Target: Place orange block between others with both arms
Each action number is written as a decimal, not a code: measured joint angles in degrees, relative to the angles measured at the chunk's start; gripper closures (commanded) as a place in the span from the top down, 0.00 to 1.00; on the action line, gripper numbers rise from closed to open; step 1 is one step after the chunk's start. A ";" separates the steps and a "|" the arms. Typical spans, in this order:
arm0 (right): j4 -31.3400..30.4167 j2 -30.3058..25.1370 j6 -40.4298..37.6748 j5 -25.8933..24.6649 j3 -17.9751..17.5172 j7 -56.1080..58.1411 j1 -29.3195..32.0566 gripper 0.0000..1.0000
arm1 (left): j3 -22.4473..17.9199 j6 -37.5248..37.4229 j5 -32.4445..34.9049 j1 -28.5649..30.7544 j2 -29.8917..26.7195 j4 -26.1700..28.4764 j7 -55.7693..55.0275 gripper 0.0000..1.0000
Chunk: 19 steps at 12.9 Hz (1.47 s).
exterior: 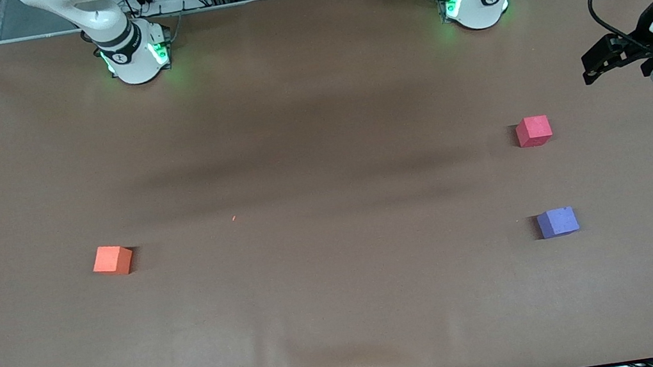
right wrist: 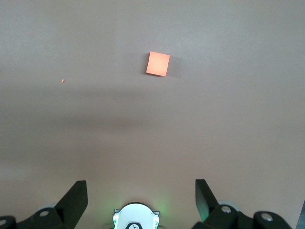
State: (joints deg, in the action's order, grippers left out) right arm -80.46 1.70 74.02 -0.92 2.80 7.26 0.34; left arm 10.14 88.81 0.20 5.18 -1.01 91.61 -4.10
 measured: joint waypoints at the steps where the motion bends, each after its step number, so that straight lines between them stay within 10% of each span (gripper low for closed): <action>1: 0.00 0.00 0.00 0.01 -0.12 0.00 -0.09 1.00 | 0.00 -0.08 0.00 0.16 0.00 0.00 0.00 1.00; 12: -1.01 11.25 -2.12 0.02 -0.49 -0.55 -3.06 1.00 | 0.03 -0.17 0.00 0.20 0.48 0.05 0.00 1.00; 19: -14.46 21.18 23.73 0.17 0.12 -0.78 -0.09 1.00 | 0.08 -0.17 0.00 0.20 0.90 0.10 0.00 1.00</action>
State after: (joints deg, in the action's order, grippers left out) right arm -94.92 22.88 97.75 -0.75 2.92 6.48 0.25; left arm 10.22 88.64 0.20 5.37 -0.11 91.72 -4.10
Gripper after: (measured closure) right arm 0.000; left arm 0.000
